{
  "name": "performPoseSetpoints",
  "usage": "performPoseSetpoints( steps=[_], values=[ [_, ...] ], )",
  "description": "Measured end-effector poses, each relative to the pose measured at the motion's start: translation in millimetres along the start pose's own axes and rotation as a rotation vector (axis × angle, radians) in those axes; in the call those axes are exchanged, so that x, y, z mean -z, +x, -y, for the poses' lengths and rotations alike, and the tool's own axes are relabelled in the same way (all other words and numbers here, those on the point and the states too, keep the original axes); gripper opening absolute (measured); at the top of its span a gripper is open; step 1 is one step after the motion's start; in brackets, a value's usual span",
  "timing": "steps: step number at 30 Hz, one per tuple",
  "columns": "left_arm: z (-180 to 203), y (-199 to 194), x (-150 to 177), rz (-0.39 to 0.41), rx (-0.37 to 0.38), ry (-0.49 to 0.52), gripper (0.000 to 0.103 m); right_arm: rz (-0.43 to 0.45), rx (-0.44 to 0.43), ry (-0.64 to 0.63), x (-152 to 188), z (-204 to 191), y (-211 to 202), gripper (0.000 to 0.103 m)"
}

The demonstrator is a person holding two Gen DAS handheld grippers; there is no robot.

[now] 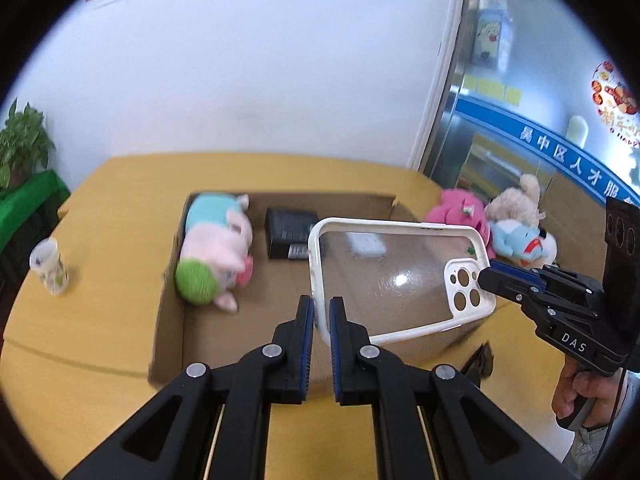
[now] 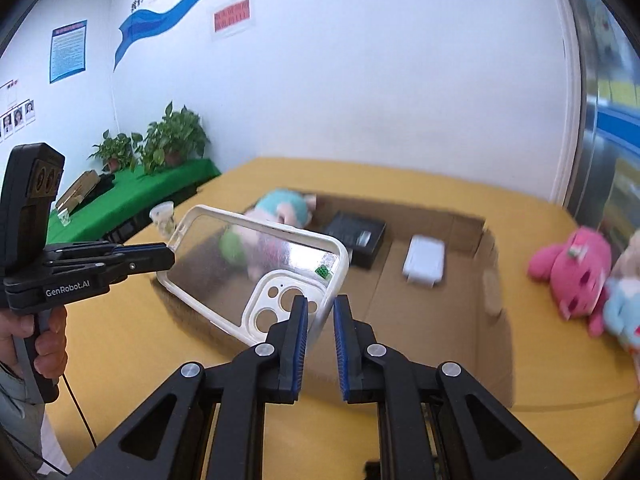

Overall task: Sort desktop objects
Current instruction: 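Carry the phone case with the right gripper over the cardboard box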

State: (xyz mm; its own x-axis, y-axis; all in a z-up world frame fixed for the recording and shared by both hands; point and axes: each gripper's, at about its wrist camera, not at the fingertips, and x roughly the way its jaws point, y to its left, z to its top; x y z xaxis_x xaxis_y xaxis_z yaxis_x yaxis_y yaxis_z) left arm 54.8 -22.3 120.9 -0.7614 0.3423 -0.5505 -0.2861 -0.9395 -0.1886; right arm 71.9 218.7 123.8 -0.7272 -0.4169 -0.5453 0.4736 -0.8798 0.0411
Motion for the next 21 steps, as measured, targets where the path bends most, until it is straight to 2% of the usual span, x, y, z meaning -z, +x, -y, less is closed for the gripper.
performPoseSetpoints(
  steps=[4, 9, 11, 14, 21],
  values=[
    [-6, -6, -24, 0.047, -0.017, 0.021, 0.007, 0.07, 0.009, -0.024, -38, -1, -5, 0.012],
    [-36, 14, -35, -0.015, -0.067, -0.008, 0.007, 0.074, -0.019, -0.034, -64, -9, 23, 0.012],
    [-47, 26, -35, -0.055, -0.106, -0.022, 0.007, 0.043, -0.043, -0.017, -66, -12, 47, 0.012],
    [-68, 51, -29, -0.132, -0.137, -0.048, 0.007, -0.05, -0.063, 0.004, -58, -15, 94, 0.012],
    [-84, 102, 7, -0.349, -0.217, -0.036, 0.007, -0.308, -0.123, 0.102, -9, -9, 177, 0.012]
  ],
)
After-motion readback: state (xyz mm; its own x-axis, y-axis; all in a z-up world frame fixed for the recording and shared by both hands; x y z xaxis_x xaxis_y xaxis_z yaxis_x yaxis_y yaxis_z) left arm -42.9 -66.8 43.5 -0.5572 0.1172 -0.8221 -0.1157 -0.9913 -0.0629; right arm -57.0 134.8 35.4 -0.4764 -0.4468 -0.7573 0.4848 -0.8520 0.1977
